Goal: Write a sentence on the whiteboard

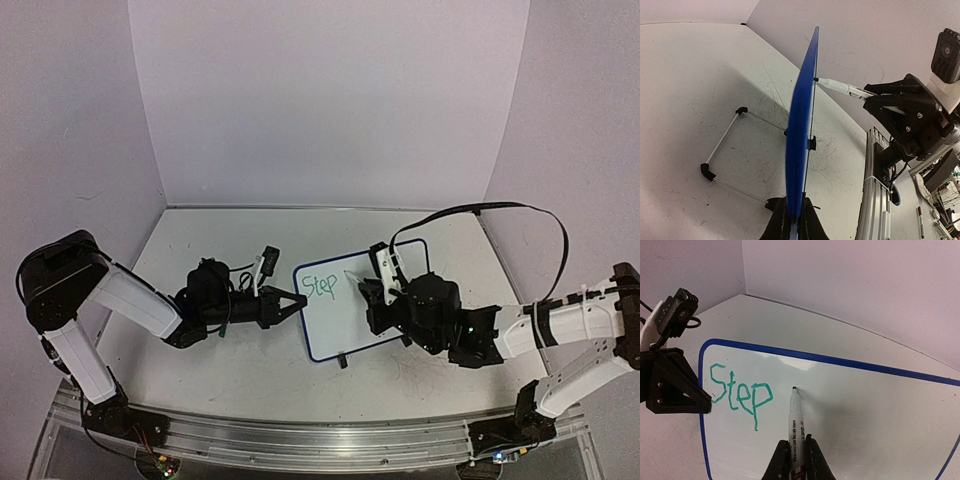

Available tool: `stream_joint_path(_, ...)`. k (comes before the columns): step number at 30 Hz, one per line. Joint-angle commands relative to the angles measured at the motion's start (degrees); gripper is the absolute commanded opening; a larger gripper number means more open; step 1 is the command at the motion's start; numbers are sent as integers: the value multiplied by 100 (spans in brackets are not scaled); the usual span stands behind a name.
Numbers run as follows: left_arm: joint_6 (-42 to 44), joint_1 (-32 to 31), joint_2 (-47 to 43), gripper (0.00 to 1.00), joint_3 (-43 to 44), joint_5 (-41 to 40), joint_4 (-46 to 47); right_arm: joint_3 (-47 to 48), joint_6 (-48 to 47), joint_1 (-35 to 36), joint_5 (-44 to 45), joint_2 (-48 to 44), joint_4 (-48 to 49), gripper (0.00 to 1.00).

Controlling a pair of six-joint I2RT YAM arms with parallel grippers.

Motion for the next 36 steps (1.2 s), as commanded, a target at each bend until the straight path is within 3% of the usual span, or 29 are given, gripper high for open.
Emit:
stream_joint_path(1,59,0,-56,0,166,-12,-303,220,53,25,227,36,127,0)
stream_joint_path(9,70,0,-61,0,173,-17,-313,92,179,22,357,-129,-34,0)
stream_joint_path(18,41,-1,3,0,227,9,-318,-139,118,23,-72,-469,132,0)
stream_joint_path(36,41,0,-85,0,155,3,-331,76,172,25,98,-43,42,0)
